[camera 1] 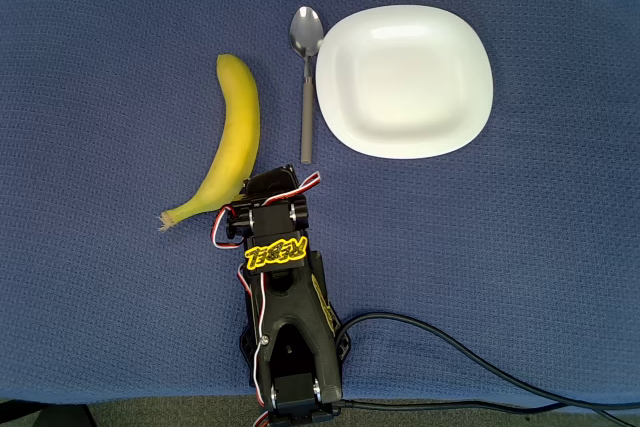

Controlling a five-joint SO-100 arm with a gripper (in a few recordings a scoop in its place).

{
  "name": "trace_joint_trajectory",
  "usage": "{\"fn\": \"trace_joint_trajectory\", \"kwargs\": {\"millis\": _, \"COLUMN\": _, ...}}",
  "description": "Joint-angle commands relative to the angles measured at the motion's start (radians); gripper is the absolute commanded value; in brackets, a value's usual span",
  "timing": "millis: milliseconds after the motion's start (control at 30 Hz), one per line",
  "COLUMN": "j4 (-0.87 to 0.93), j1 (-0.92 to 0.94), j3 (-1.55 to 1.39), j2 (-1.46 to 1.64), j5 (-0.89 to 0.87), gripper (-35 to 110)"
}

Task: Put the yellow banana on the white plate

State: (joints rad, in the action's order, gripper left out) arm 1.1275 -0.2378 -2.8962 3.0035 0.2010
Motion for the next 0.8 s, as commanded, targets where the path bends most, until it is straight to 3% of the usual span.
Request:
{"fn": "trace_joint_trajectory", "kwargs": {"millis": 0, "j4": -0.069, "j1": 0.014, "j3": 0.037, "j2": -0.032, "j5": 0.08, "gripper": 0}}
{"fn": "trace_joint_trajectory", "kwargs": {"millis": 400, "j4": -0.084, "j1": 0.006, "j3": 0.052, "j2": -0.048, "j5": 0.058, "gripper": 5}}
{"fn": "trace_joint_trajectory", "kwargs": {"millis": 767, "j4": -0.046, "j1": -0.071, "j3": 0.445, "j2": -0.397, "j5": -0.207, "gripper": 21}}
